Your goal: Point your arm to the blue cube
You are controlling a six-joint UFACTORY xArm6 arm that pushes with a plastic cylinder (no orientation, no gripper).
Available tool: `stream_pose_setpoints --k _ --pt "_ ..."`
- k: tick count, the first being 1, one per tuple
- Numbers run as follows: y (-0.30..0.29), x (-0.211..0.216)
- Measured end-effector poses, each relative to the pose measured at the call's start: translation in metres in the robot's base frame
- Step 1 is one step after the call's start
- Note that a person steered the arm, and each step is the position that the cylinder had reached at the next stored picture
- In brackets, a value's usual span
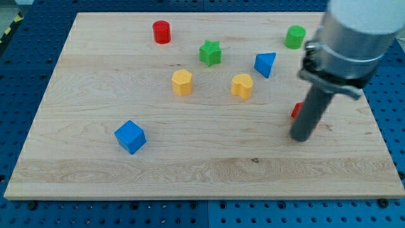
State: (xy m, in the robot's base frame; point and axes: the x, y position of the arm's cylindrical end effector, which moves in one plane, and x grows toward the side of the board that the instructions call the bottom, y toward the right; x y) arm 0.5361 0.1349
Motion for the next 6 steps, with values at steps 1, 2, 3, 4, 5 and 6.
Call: stream_pose_setpoints --k 1,2,3,4,5,6 --pt "-0.068 0.035" --pt "-0.149 0.066" --pt "-0.238 0.075" --pt "-0.299 0.057" --pt "-0.303 0.048" --pt "-0.271 0.023"
